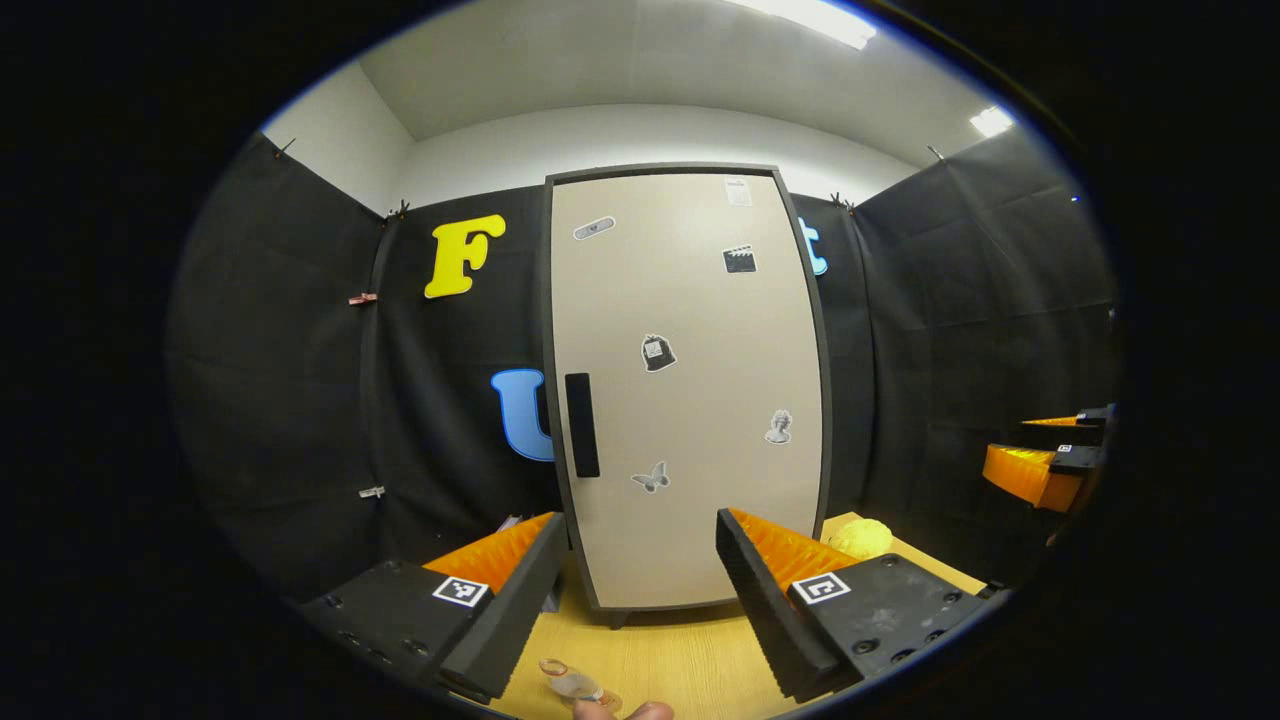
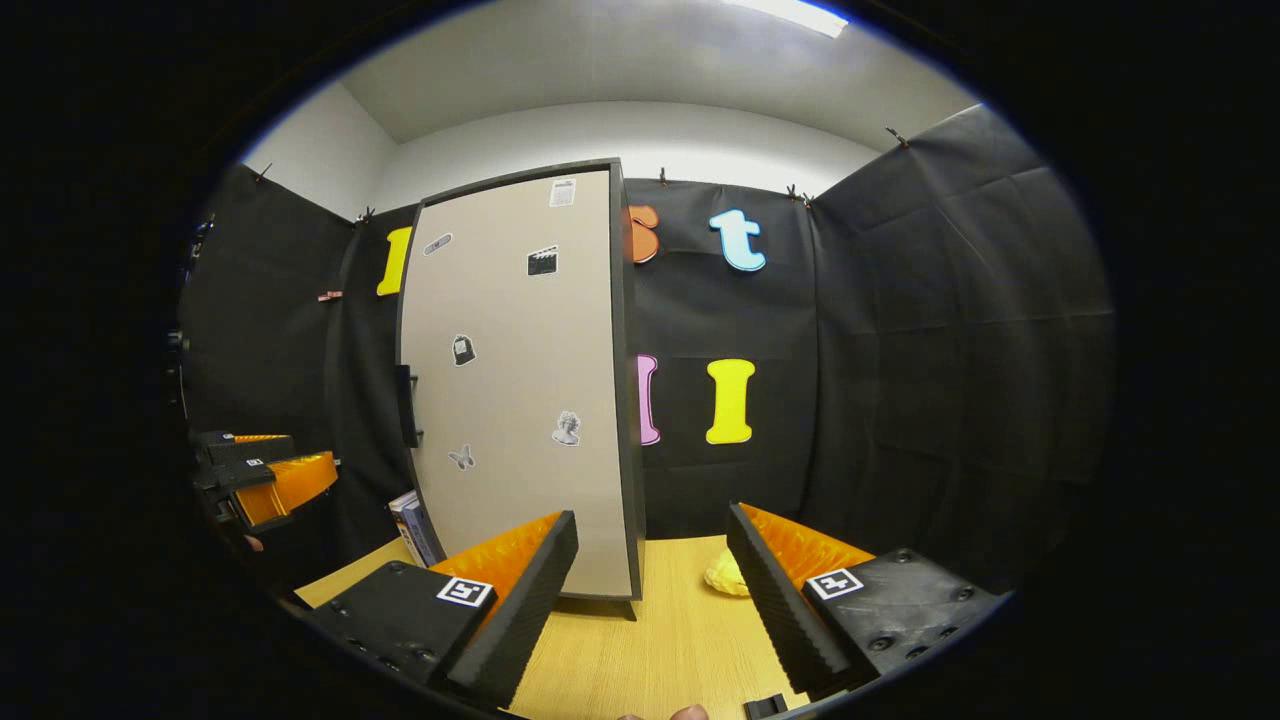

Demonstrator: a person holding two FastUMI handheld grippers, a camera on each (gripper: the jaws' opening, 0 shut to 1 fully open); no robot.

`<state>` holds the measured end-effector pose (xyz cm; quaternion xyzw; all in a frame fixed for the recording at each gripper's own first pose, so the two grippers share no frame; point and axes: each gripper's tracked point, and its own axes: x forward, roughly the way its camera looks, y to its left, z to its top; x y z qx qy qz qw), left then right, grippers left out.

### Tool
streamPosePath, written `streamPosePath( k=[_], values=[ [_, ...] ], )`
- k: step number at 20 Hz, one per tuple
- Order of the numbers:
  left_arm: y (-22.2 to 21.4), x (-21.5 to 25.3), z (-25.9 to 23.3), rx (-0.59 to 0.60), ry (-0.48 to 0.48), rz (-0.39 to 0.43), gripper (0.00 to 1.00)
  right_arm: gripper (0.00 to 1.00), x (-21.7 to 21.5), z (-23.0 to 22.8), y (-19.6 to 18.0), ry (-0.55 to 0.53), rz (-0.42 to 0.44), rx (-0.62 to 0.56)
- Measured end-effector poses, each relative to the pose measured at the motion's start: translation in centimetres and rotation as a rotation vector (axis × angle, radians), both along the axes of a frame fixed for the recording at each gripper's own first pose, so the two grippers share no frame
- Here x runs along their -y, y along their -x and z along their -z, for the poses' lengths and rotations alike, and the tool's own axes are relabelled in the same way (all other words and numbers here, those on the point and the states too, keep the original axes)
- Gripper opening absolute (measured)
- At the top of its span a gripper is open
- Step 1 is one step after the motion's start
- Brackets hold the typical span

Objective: Open the cabinet door with the right hand, grasp the bottle in the cabinet with the left hand and place it on the coaster, then close the cabinet door with the right hand.

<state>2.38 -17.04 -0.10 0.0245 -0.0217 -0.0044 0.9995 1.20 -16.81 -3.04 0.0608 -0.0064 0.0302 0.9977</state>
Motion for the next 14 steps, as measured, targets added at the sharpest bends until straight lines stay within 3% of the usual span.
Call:
streamPosePath(
  k=[14],
  values=[
    [-0.03,0.14,0.08,0.002,-0.008,0.002,0.94,0.98,0.27,0.23,-0.07,-0.003,0.006,-0.005]
  ],
)
